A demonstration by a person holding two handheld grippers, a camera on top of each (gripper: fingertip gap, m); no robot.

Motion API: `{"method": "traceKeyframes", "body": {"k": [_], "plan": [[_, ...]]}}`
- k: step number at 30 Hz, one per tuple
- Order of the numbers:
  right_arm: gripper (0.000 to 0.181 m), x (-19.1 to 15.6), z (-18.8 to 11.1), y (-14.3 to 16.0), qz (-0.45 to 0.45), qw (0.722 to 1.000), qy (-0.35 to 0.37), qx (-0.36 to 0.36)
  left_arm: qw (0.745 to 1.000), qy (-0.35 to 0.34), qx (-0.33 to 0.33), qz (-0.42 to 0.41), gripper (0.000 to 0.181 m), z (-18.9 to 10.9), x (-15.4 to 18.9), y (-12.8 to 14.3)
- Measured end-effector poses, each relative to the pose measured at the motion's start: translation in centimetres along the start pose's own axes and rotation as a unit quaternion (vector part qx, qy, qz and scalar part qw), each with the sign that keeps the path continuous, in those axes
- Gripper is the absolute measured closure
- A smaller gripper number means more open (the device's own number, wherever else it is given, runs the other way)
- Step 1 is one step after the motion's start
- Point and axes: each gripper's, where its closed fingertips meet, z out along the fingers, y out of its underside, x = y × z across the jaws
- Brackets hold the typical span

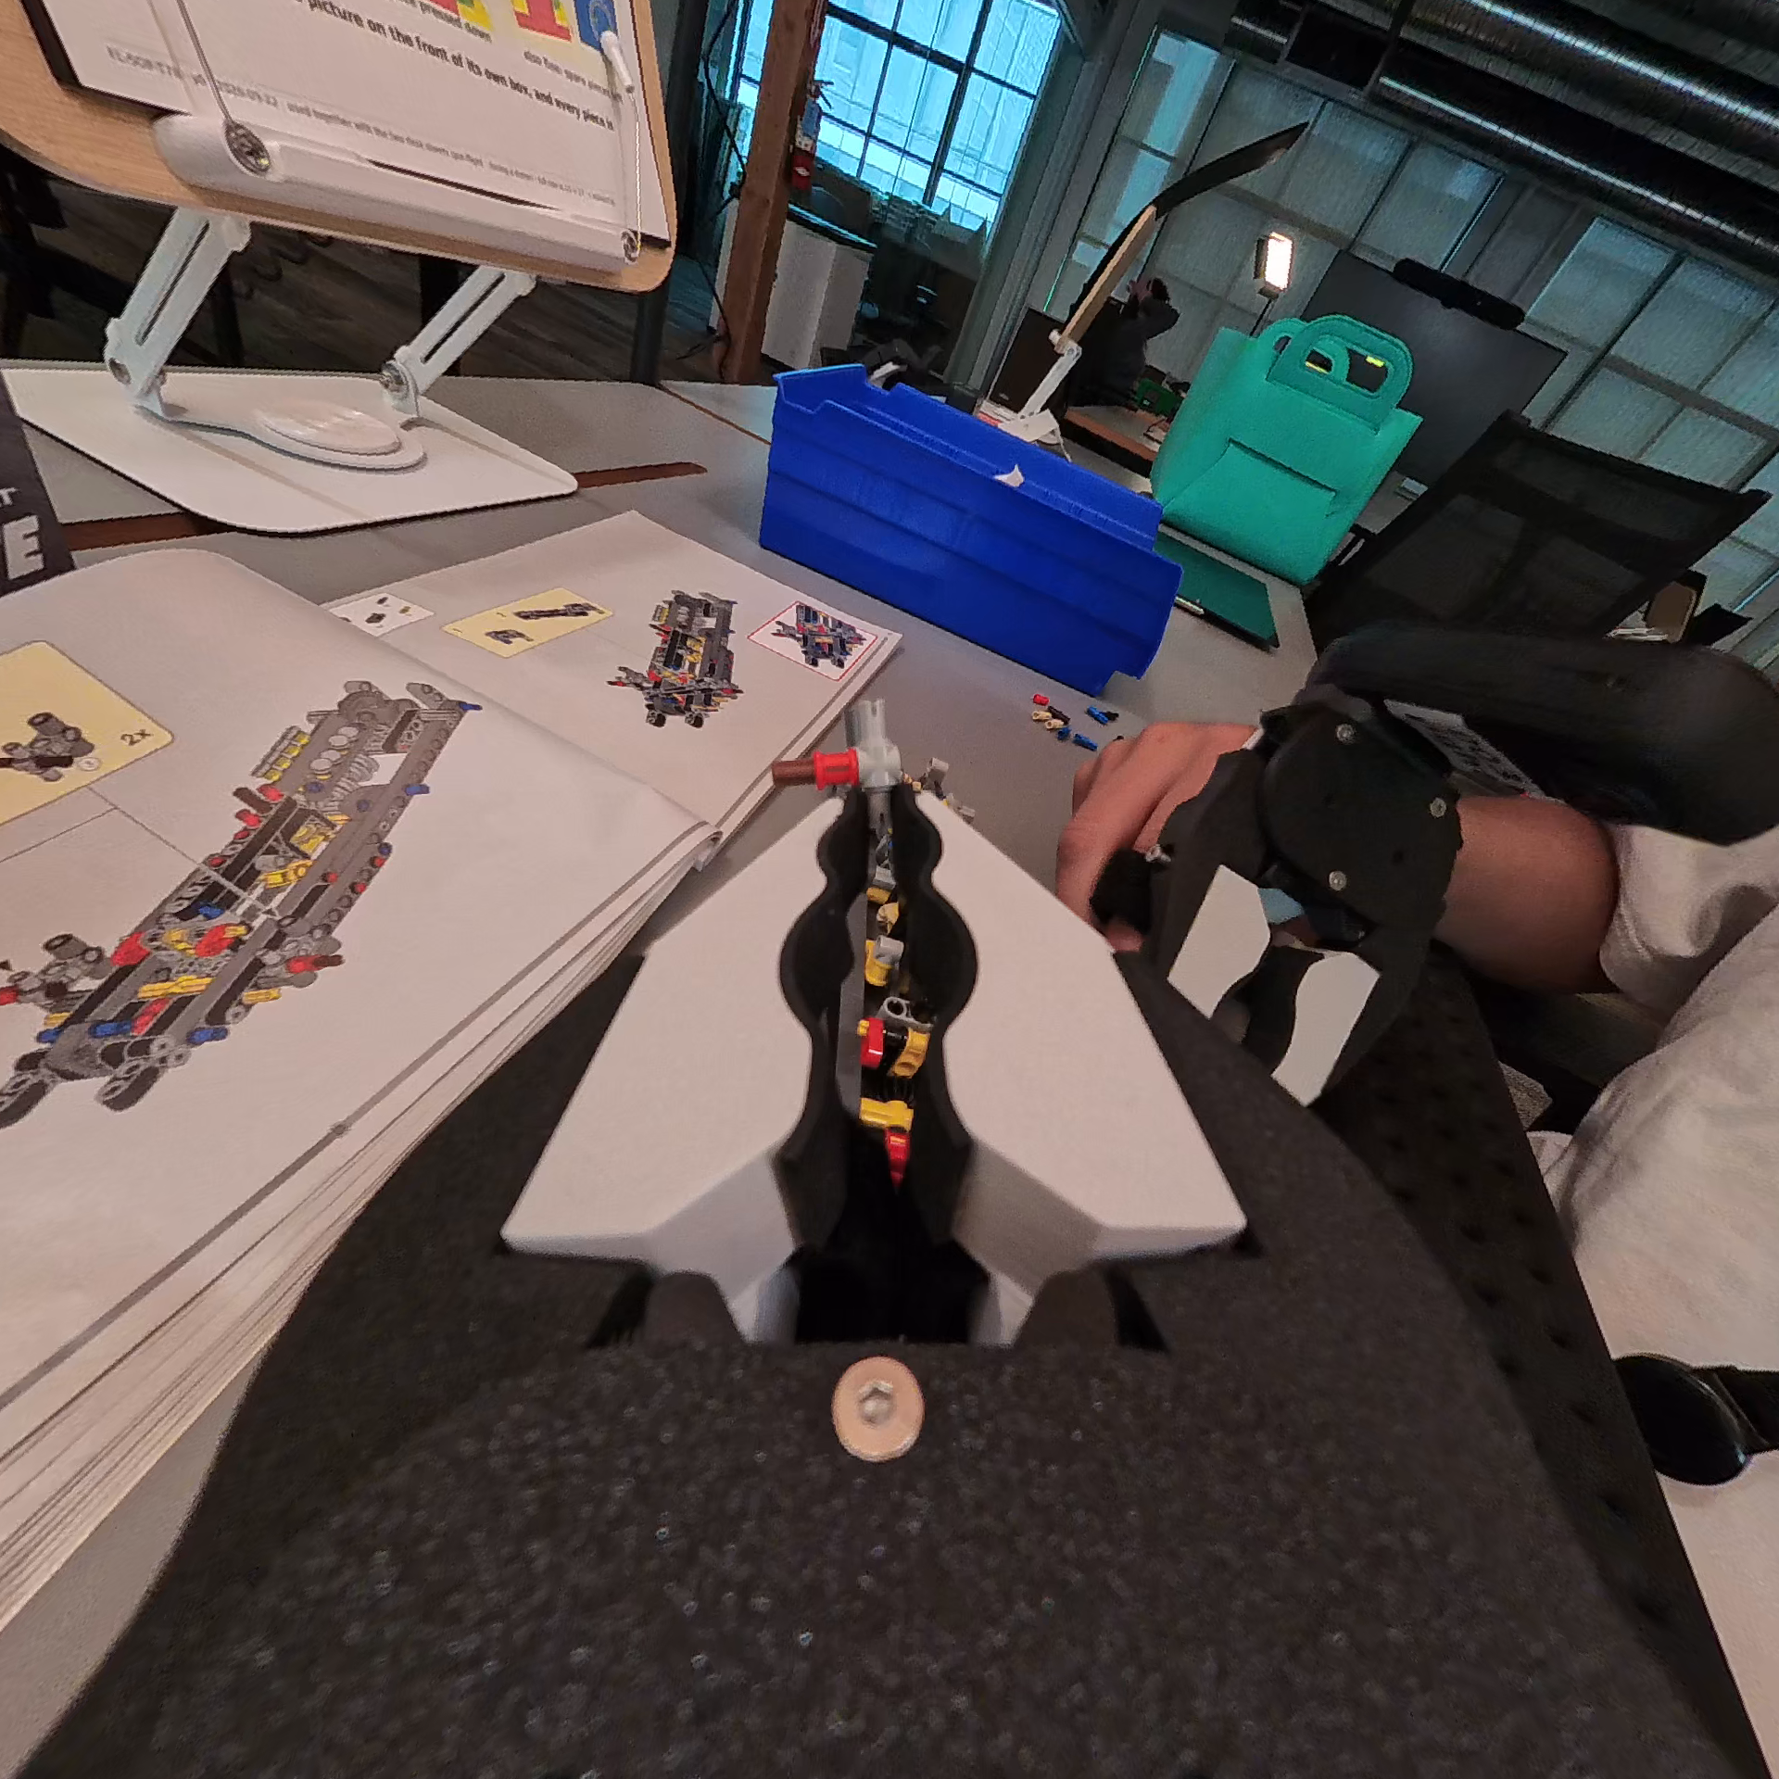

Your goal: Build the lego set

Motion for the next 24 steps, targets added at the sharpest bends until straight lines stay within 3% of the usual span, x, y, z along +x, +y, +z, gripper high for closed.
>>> {"method": "traceKeyframes", "body": {"k": [6,15,24], "plan": [[0.154,-0.1,-0.7,-1.3,0.051,0.997,-0.041,0.047,1.0,-0.003,-0.004,0.009,0.178,0.0,0.0,0.1],[0.154,0.9,-2.0,-1.7,0.096,0.99,-0.052,0.091,1.0,0.002,-0.019,0.024,0.178,-0.1,0.3,0.5],[0.159,3.9,-4.9,-3.4,0.179,0.961,-0.046,0.206,0.997,-0.01,-0.036,0.069,0.178,-0.4,0.7,0.9]]}}
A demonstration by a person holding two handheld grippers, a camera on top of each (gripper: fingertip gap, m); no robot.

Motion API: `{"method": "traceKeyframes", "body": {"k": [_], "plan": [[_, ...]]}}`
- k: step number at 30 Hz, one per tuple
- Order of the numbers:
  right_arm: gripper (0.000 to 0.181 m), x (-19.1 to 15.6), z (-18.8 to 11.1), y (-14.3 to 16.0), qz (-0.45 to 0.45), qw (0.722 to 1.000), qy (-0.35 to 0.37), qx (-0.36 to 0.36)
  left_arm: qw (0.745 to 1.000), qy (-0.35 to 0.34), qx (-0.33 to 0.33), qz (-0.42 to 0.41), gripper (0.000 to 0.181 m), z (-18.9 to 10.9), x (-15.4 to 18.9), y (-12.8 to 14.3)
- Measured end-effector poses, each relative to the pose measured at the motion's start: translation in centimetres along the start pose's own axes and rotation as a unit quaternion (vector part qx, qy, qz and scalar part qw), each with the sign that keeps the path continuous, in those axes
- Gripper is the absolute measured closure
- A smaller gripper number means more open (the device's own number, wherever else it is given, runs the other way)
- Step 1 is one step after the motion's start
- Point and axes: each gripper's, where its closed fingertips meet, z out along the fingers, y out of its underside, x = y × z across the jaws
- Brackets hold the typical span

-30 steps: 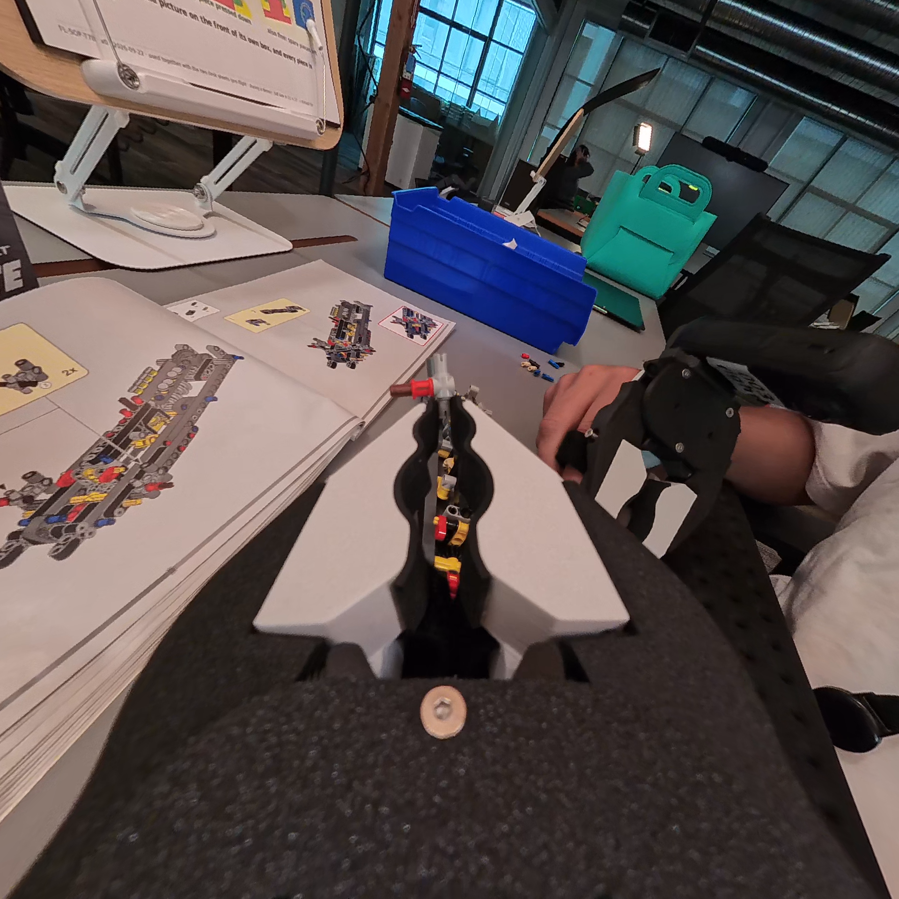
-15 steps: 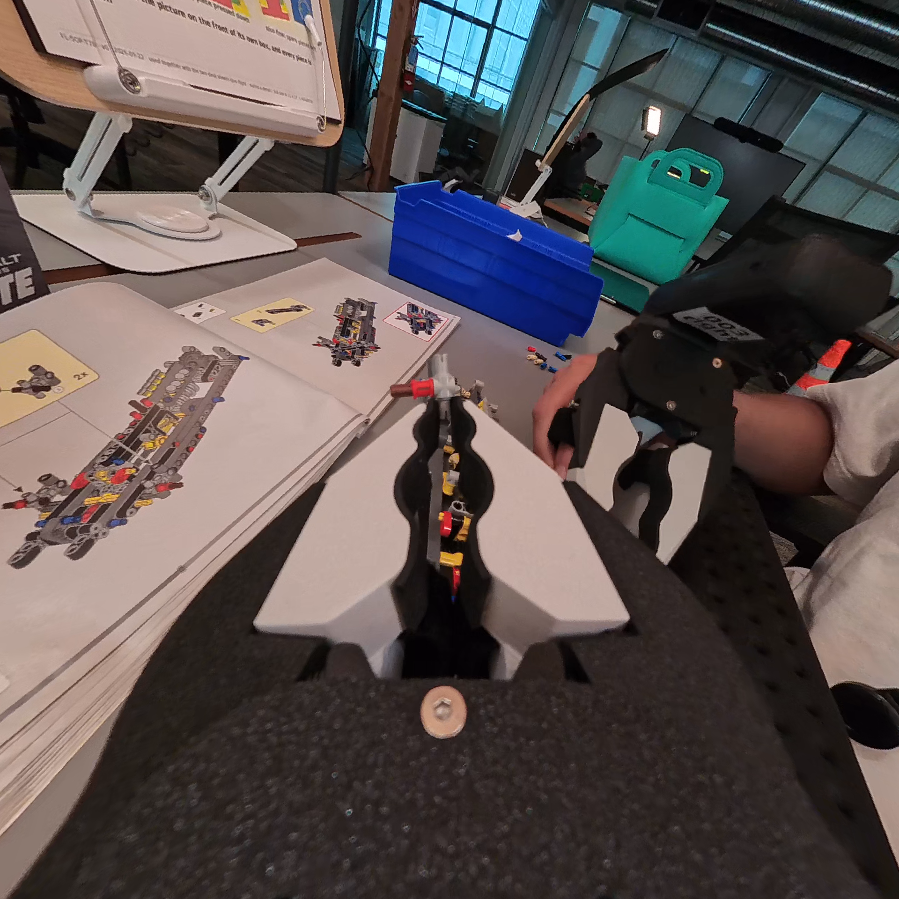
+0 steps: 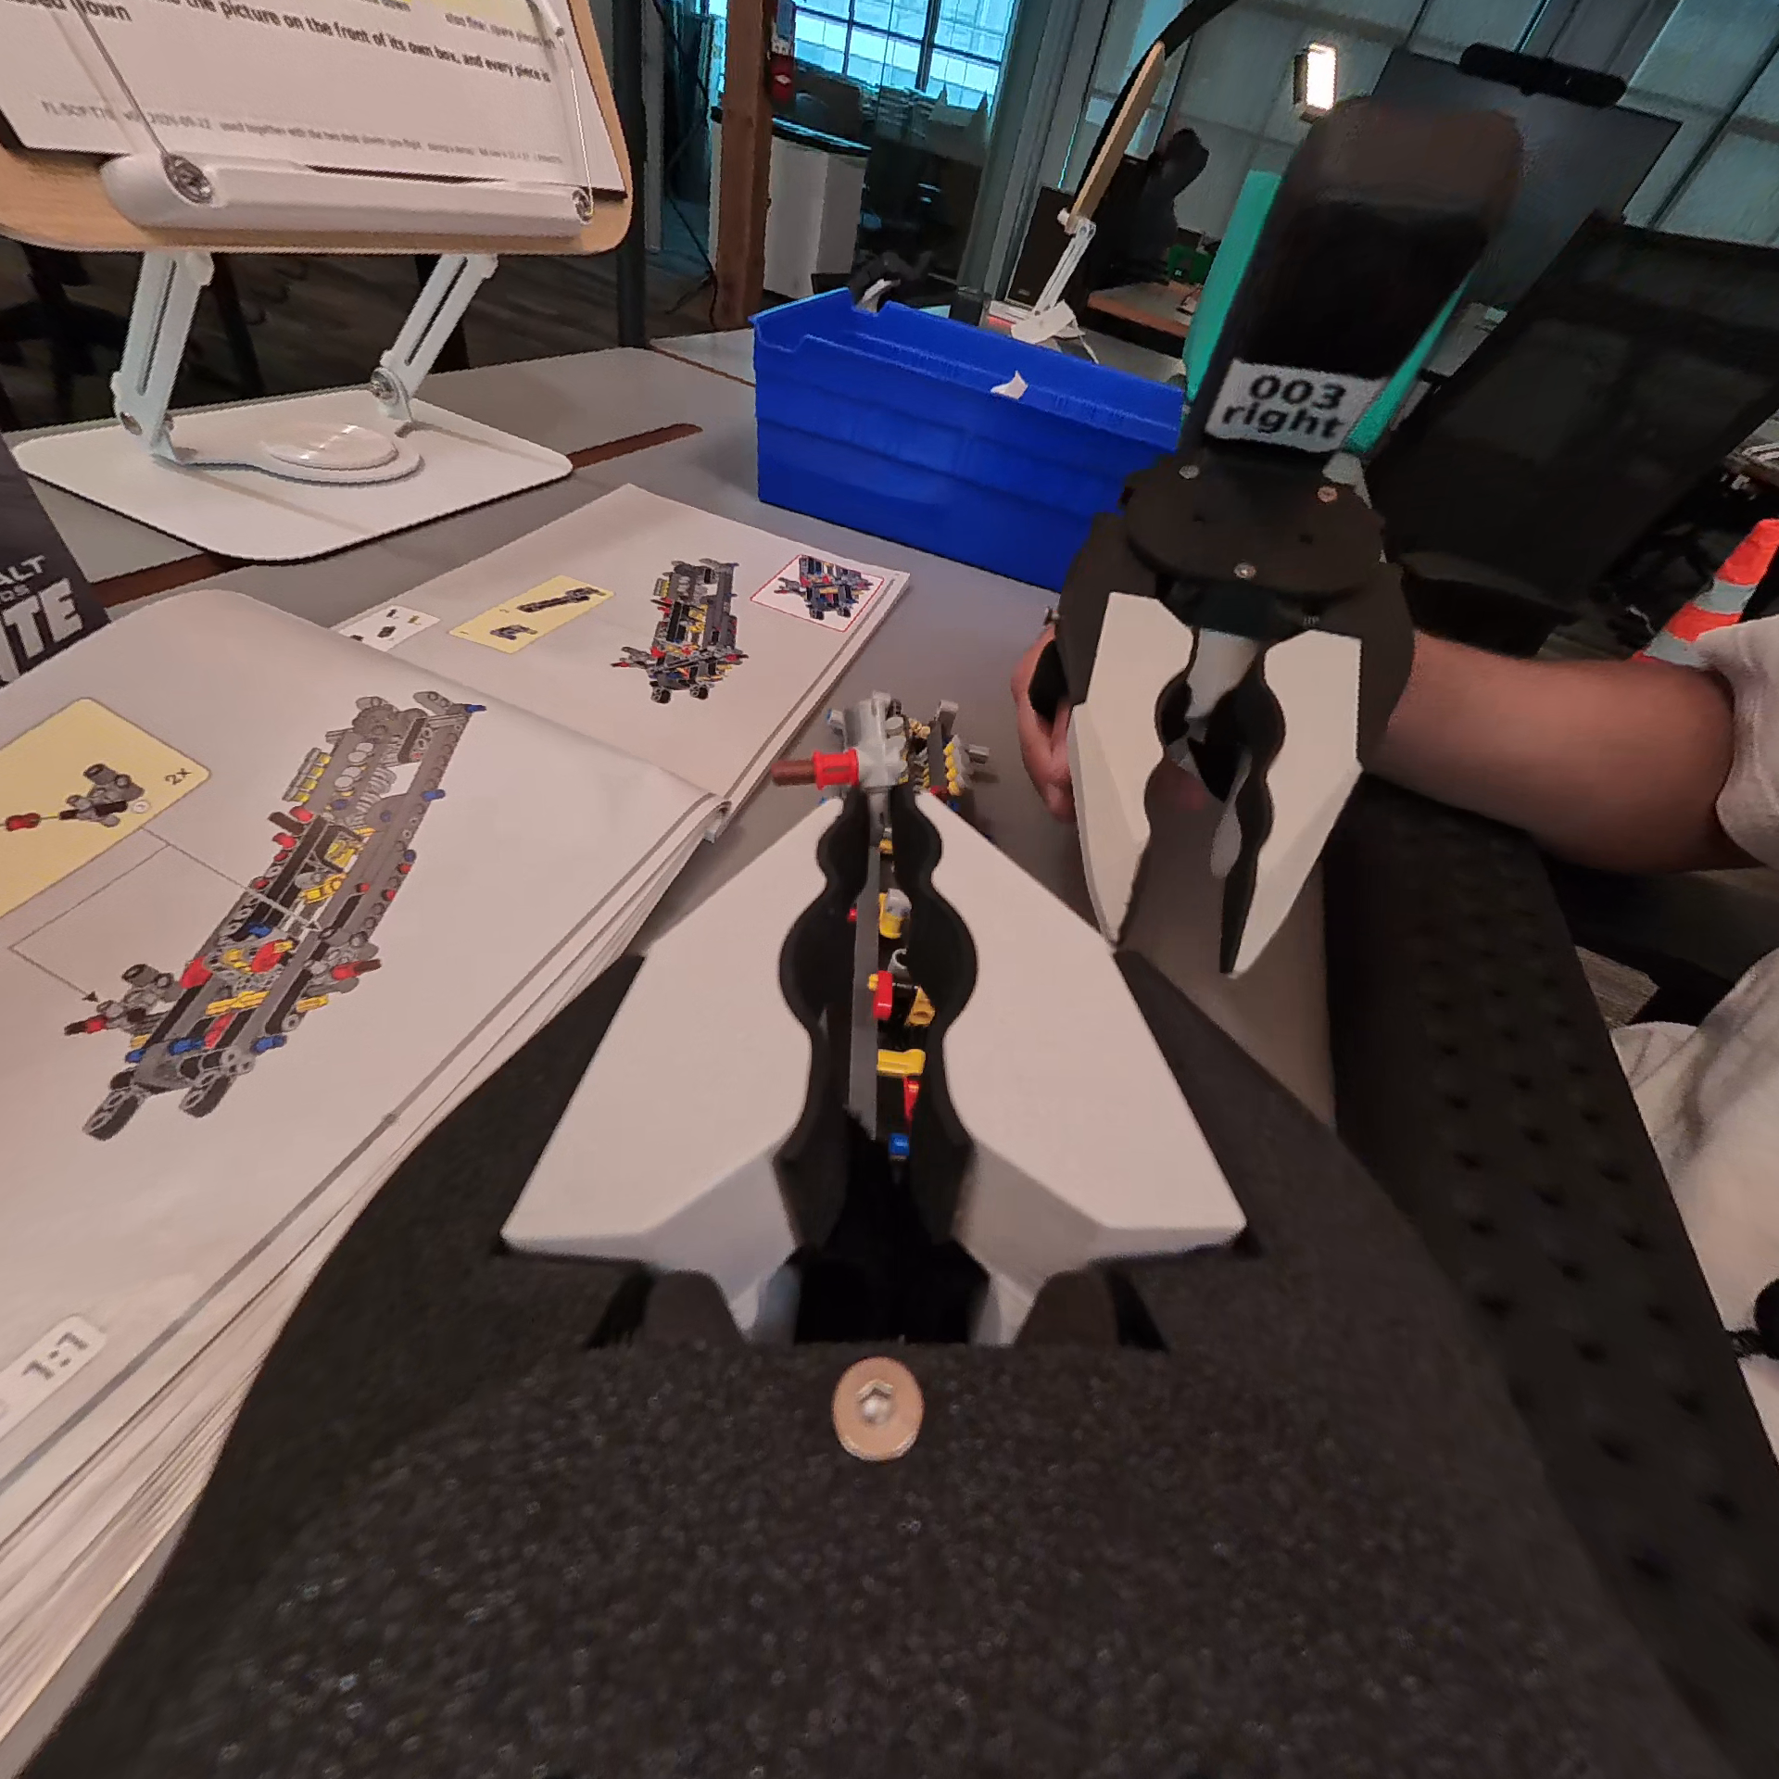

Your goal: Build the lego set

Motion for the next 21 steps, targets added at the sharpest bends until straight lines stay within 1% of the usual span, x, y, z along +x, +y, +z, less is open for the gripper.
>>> {"method": "traceKeyframes", "body": {"k": [3,4,6,8,12,21], "plan": [[0.159,0.2,-0.1,-0.3,0.021,1.0,-0.003,0.011,1.0,0.0,-0.002,0.004,0.178,0.0,0.1,0.0],[0.16,0.2,-0.1,0.1,0.029,1.0,-0.006,0.001,1.0,0.002,-0.005,0.005,0.178,0.0,0.2,0.1],[0.166,-0.5,0.3,1.3,0.051,0.997,-0.028,-0.044,1.0,0.011,-0.016,0.005,0.178,0.1,0.5,0.4],[0.165,-1.5,0.7,1.9,0.07,0.993,-0.059,-0.069,1.0,0.012,-0.022,0.01,0.178,0.2,0.7,0.6],[0.164,-1.8,1.6,2.7,0.052,0.993,-0.049,-0.094,1.0,0.012,-0.022,0.018,0.178,0.1,0.9,0.6],[0.165,-0.1,0.9,0.8,0.056,0.998,-0.01,-0.036,0.999,0.016,-0.023,0.024,0.178,0.1,1.2,0.6]]}}
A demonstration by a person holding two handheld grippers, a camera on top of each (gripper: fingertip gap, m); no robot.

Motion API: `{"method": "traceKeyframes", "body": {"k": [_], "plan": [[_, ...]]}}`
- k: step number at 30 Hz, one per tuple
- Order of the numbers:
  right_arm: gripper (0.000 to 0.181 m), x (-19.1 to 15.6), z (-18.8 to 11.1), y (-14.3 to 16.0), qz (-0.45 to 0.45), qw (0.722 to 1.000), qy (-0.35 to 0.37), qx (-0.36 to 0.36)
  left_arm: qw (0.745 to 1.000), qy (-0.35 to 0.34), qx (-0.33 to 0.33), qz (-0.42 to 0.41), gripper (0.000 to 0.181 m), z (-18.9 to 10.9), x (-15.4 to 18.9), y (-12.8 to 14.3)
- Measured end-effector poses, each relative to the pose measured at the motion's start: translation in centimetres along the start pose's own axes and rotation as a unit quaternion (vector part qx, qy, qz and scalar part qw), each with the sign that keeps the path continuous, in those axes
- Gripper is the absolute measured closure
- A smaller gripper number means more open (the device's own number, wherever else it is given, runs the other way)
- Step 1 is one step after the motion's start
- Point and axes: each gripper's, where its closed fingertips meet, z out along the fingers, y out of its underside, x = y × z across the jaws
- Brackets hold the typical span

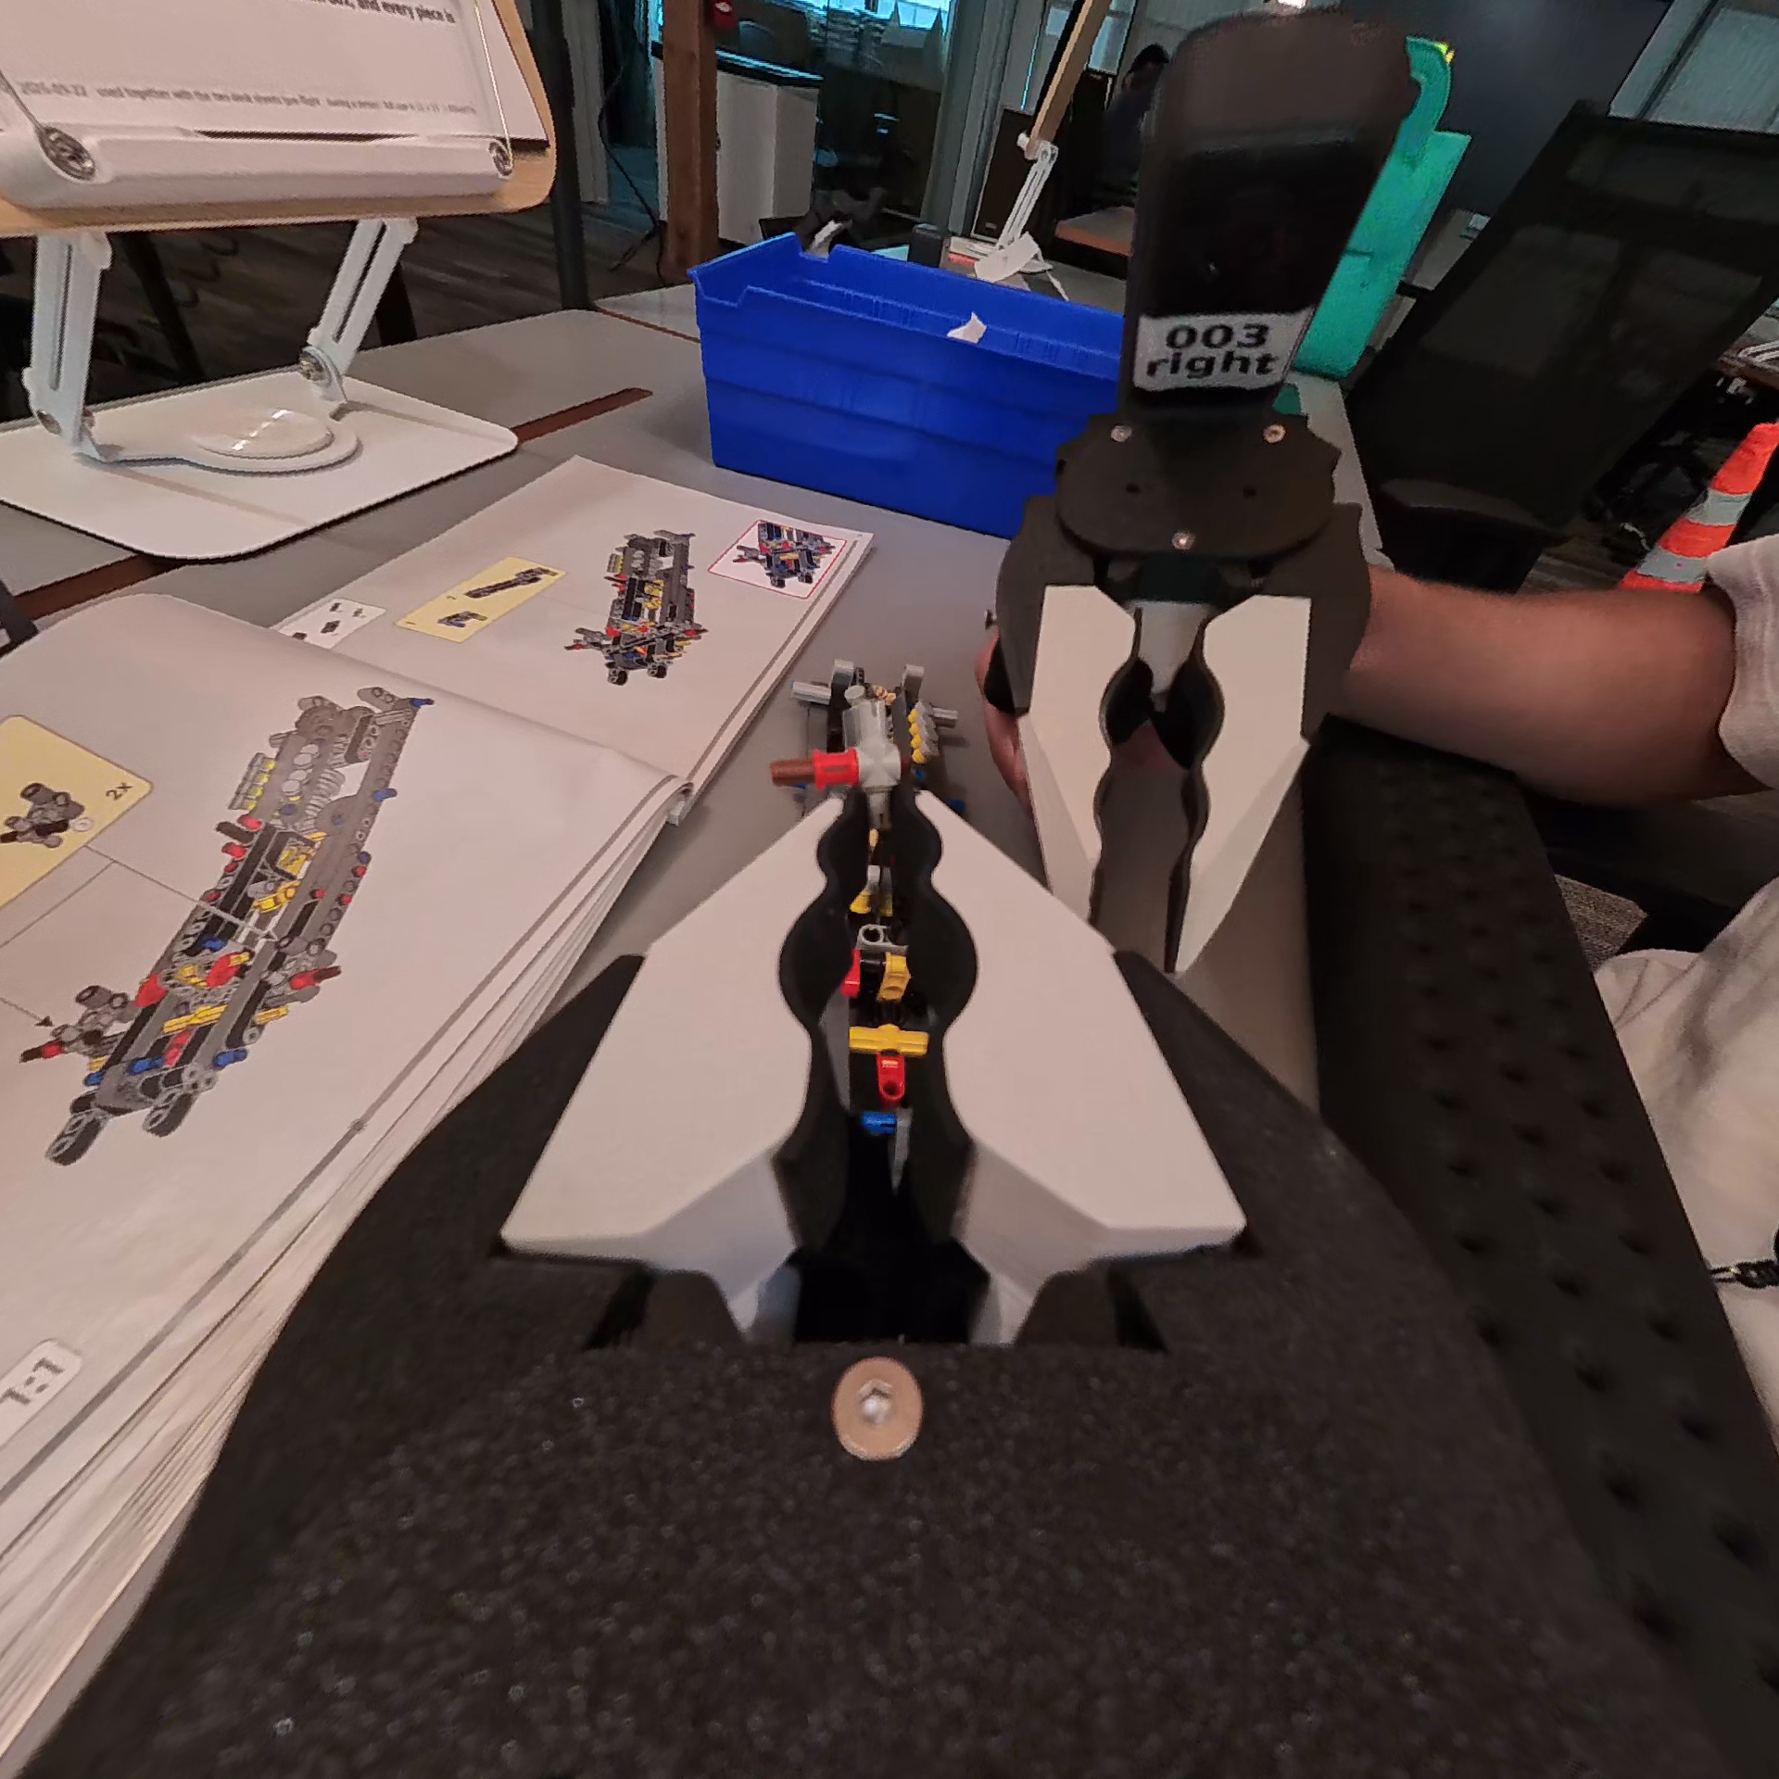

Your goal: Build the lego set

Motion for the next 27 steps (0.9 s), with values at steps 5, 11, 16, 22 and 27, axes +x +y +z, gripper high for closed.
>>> {"method": "traceKeyframes", "body": {"k": [5,11,16,22,27], "plan": [[0.167,0.6,-0.3,-0.3,0.001,1.0,0.014,0.009,1.0,0.001,-0.002,0.003,0.178,0.1,0.1,0.1],[0.169,0.5,0.2,0.2,-0.006,1.0,0.02,-0.007,1.0,0.001,-0.005,0.003,0.178,0.1,0.1,0.1],[0.17,0.6,0.2,0.2,-0.012,1.0,0.023,-0.01,1.0,0.003,-0.008,0.002,0.178,0.2,0.1,0.3],[0.17,1.6,-1.0,-1.2,-0.022,0.998,0.055,0.033,1.0,0.011,-0.013,0.004,0.178,0.4,0.3,0.5],[0.17,3.4,-3.4,-3.6,-0.066,0.984,0.129,0.107,0.999,0.027,-0.022,0.009,0.179,0.6,1.0,0.8]]}}
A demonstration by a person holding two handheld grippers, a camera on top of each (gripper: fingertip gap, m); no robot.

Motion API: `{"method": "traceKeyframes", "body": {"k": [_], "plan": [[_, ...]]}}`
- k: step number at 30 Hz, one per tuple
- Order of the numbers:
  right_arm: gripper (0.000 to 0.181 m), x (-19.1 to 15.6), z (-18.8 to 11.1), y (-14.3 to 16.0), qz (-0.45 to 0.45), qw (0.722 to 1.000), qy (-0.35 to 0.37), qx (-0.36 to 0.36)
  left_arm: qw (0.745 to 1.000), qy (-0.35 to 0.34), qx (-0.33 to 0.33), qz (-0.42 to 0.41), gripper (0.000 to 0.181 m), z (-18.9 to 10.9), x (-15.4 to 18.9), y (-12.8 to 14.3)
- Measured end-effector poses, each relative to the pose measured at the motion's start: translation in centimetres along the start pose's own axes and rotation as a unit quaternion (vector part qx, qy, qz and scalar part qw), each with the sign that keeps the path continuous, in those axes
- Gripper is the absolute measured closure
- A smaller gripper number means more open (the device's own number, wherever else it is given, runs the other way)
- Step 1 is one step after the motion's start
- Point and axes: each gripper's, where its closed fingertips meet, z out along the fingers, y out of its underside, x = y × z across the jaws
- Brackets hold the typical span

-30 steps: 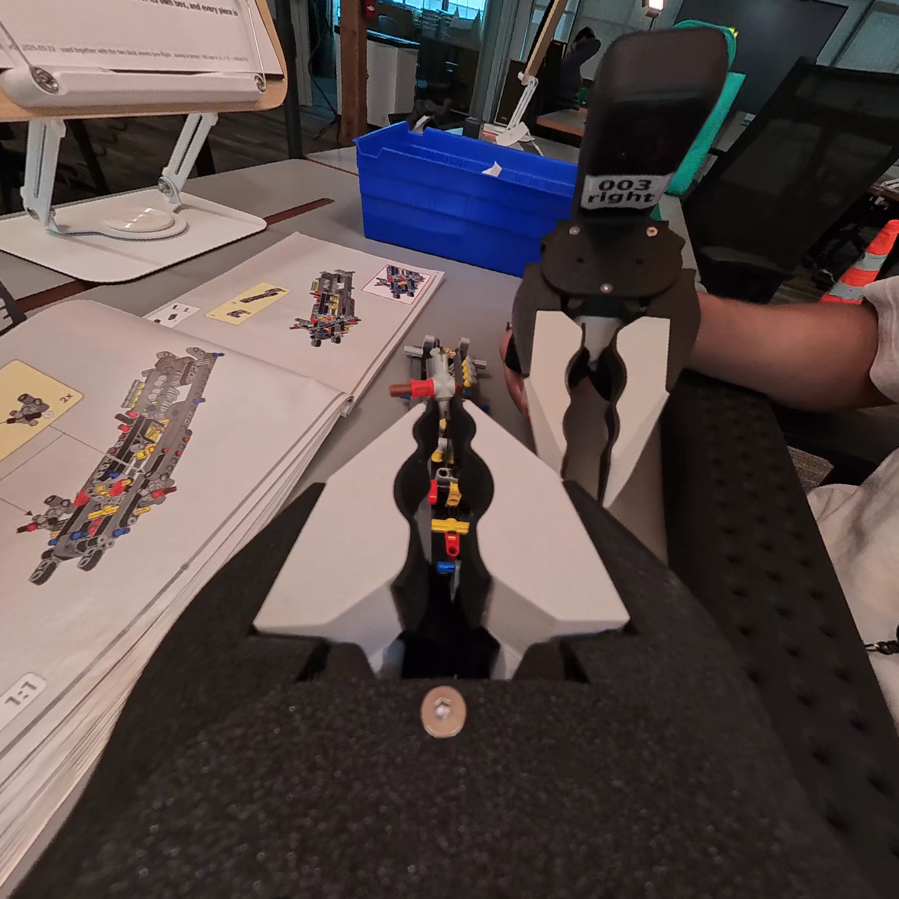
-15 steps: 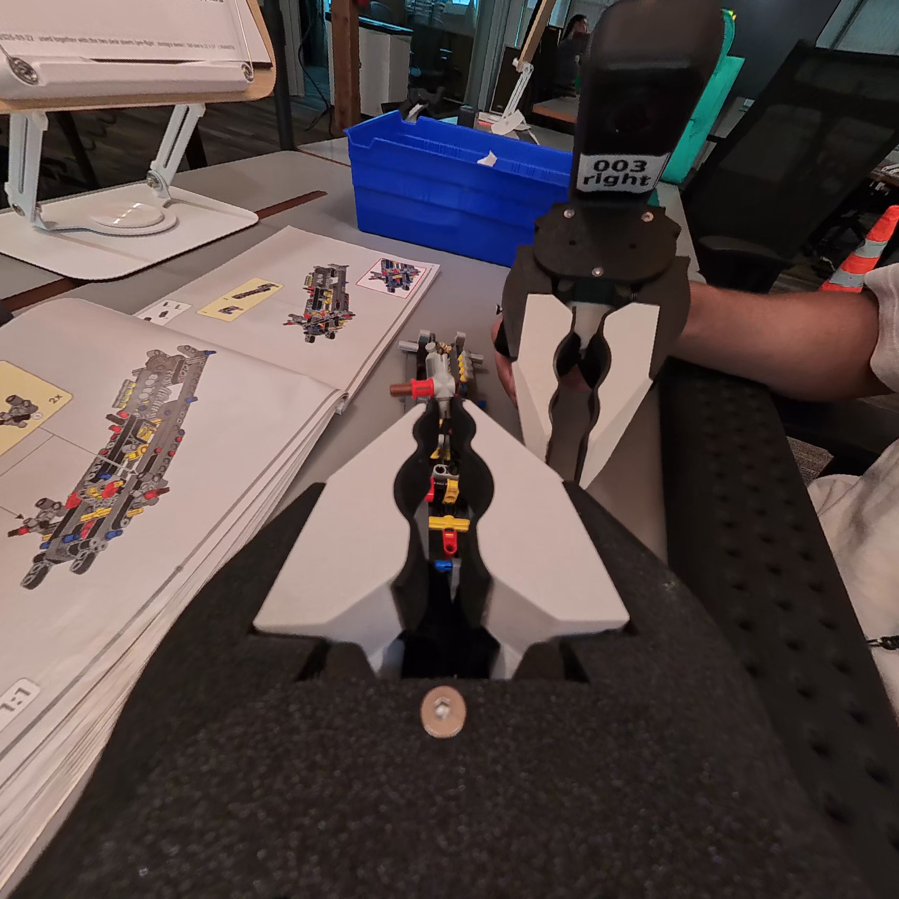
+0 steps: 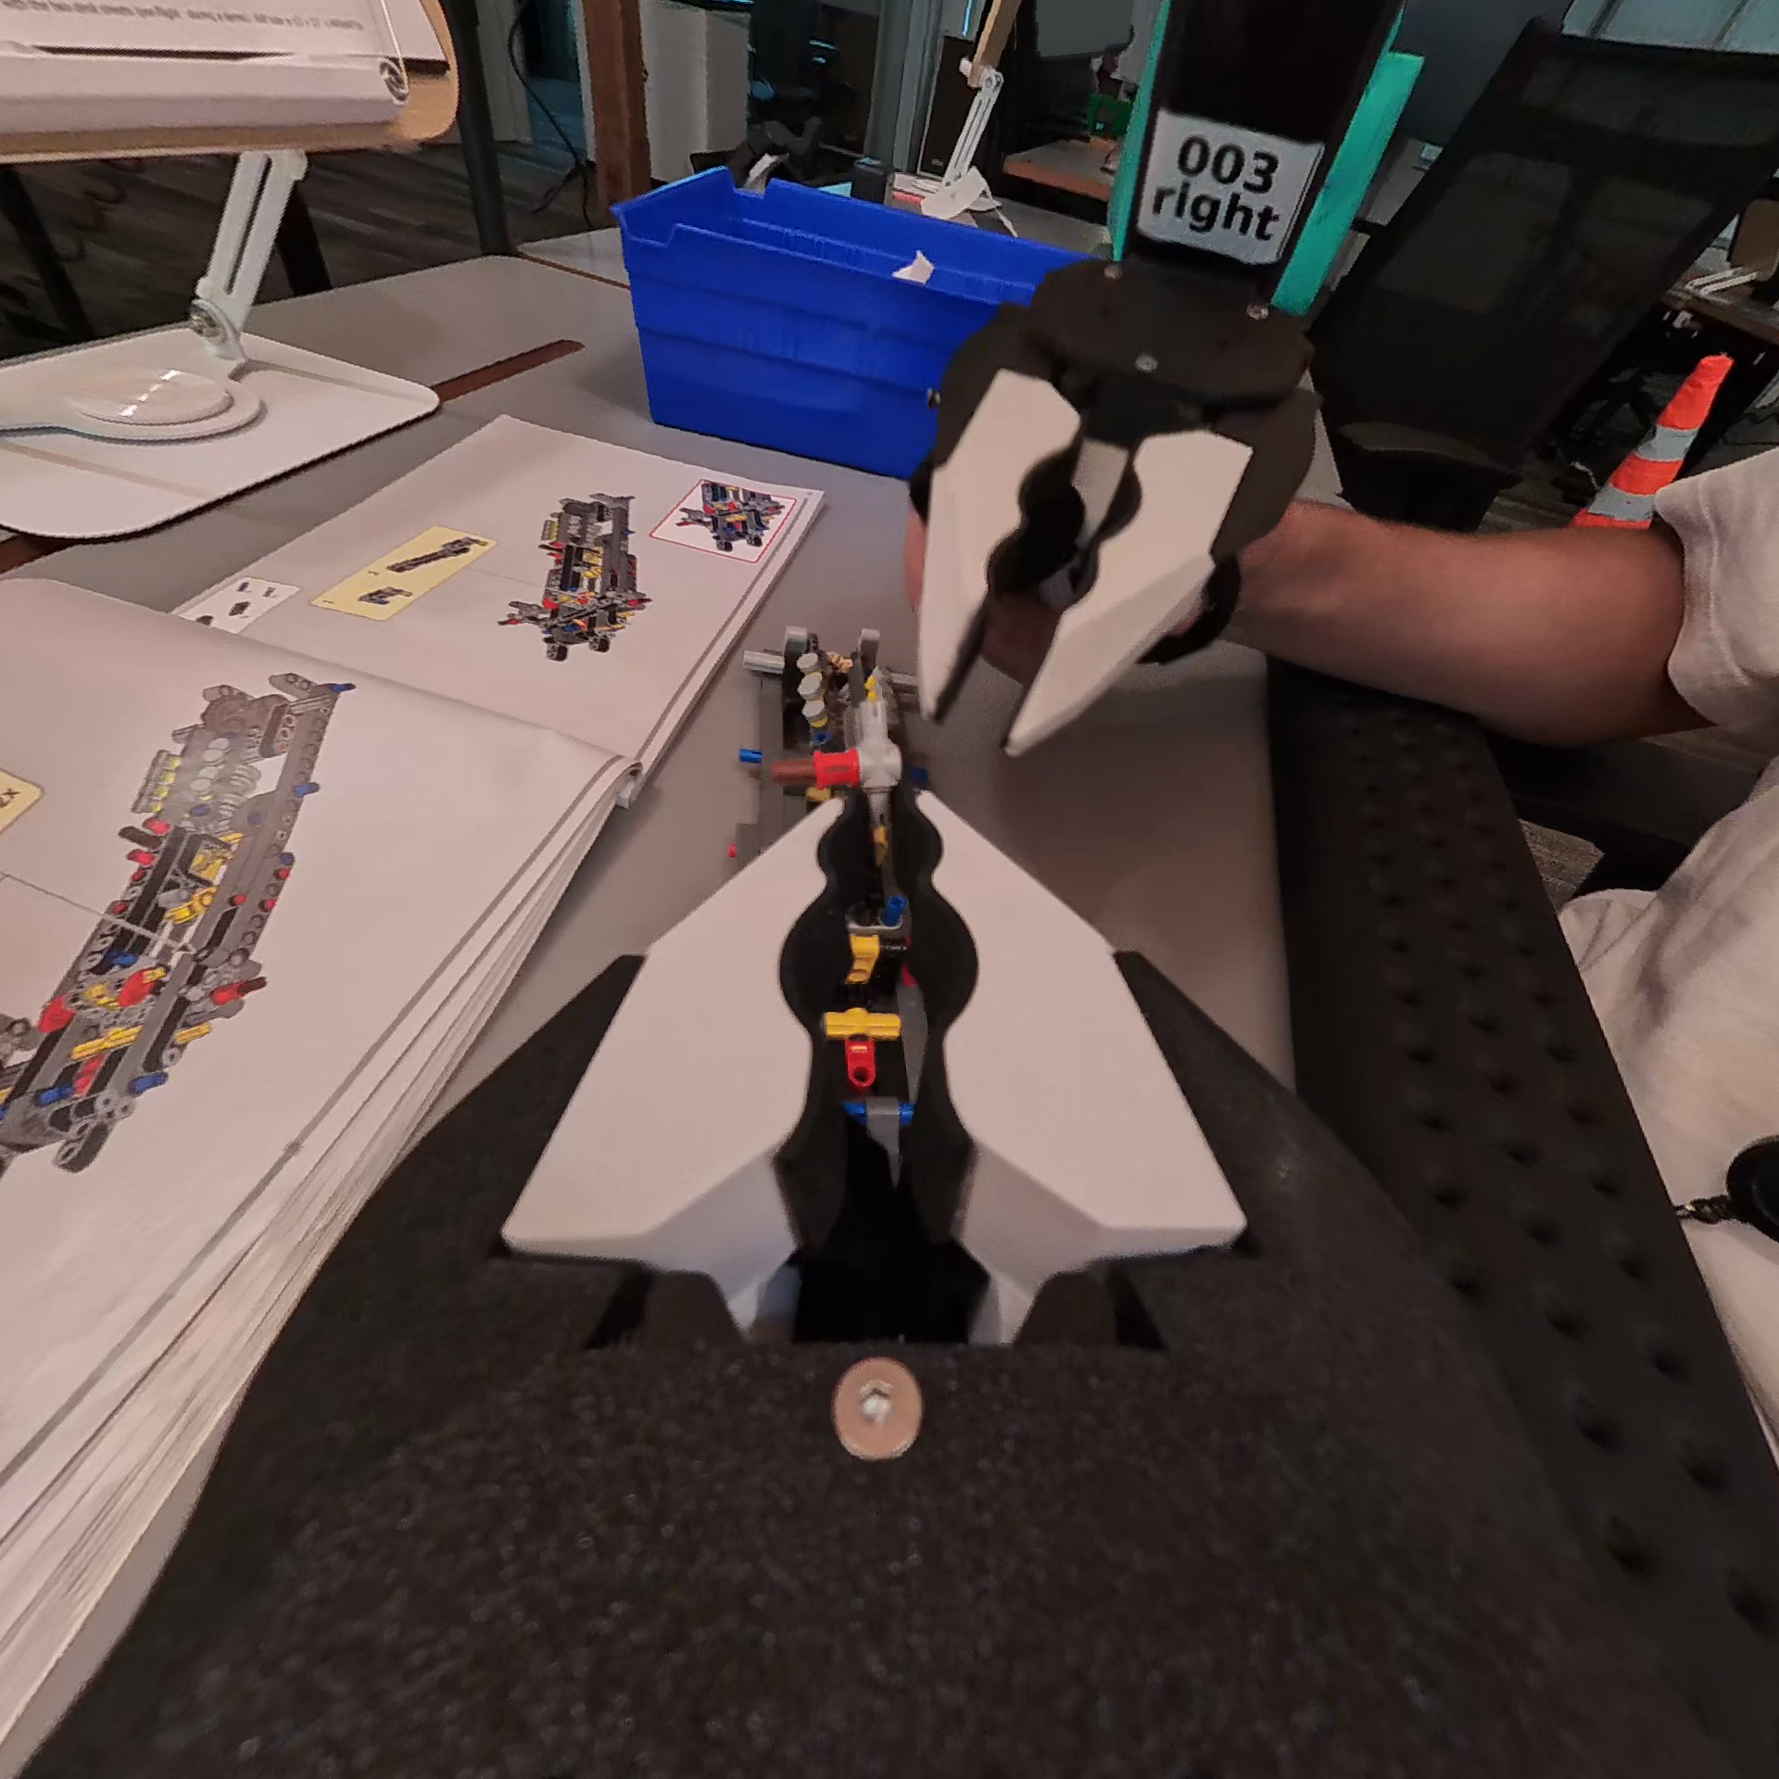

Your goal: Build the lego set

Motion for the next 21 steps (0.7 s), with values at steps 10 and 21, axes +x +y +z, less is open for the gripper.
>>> {"method": "traceKeyframes", "body": {"k": [10,21], "plan": [[0.166,0.0,0.1,0.8,-0.044,0.999,-0.001,-0.01,0.998,0.043,-0.032,0.046,0.178,0.7,2.3,1.0],[0.177,-1.4,0.3,2.1,-0.095,0.994,-0.027,-0.037,0.994,0.056,-0.069,0.06,0.178,1.0,3.0,2.4]]}}
